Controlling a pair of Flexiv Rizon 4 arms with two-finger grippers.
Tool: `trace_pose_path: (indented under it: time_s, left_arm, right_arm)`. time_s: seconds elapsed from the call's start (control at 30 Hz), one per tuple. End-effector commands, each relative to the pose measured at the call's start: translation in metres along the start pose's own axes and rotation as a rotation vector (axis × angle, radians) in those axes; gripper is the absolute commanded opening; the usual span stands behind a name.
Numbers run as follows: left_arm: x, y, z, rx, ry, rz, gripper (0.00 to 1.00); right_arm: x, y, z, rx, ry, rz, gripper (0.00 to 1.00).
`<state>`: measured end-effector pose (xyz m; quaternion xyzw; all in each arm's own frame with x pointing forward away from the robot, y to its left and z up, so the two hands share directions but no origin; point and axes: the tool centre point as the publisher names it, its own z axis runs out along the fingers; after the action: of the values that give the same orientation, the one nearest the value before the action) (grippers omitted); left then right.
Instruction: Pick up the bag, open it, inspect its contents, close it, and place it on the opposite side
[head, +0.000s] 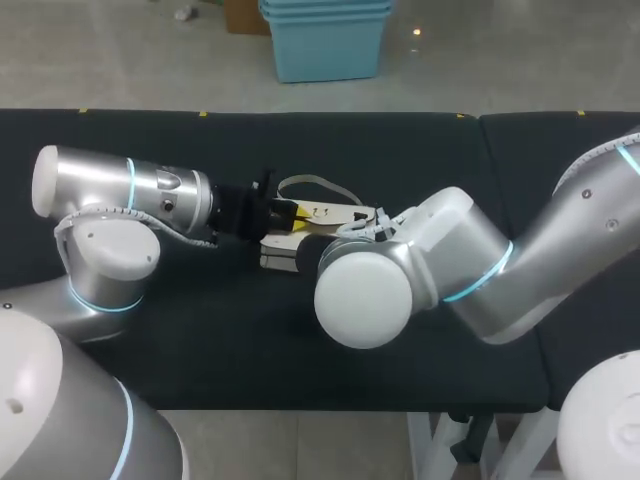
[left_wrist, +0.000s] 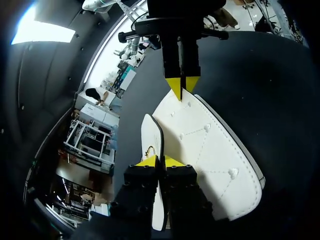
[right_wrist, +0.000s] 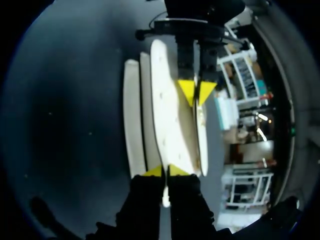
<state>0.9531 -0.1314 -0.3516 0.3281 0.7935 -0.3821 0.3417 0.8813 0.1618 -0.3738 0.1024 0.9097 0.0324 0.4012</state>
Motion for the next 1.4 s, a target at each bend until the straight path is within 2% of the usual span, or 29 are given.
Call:
trace_pose_path:
  time_s: [0.03,0.33,0.67,0.93,1.2,1.4]
  left_arm:
    - [0.005,0.003,-0.003,0.001,-0.008,0.002,0.0]
    - [0.003,-0.004,0.008,0.018,0.016,0.032,0.0]
    - [0.004,0.0,0.003,-0.001,0.006,0.02,0.0]
    - [0.001,-0.008,0.015,0.015,0.012,0.001,0.0]
    - [0.0,0.004,0.008,-0.014,0.003,-0.028,0.0]
    - [0.0,0.001,0.007,-0.013,0.004,-0.048,0.0]
  right_arm:
    - [0.002,0.0,0.002,0.001,-0.003,0.001,0.0]
    - [0.002,0.0,0.002,0.001,-0.003,0.001,0.0]
    - [0.002,0.0,0.002,0.001,-0.003,0.001,0.0]
    - [0.002,0.0,0.002,0.001,-0.003,0.001,0.0]
    - [0.002,0.0,0.002,0.001,-0.003,0.001,0.0]
    - [0.002,0.0,0.002,0.001,-0.003,0.001,0.0]
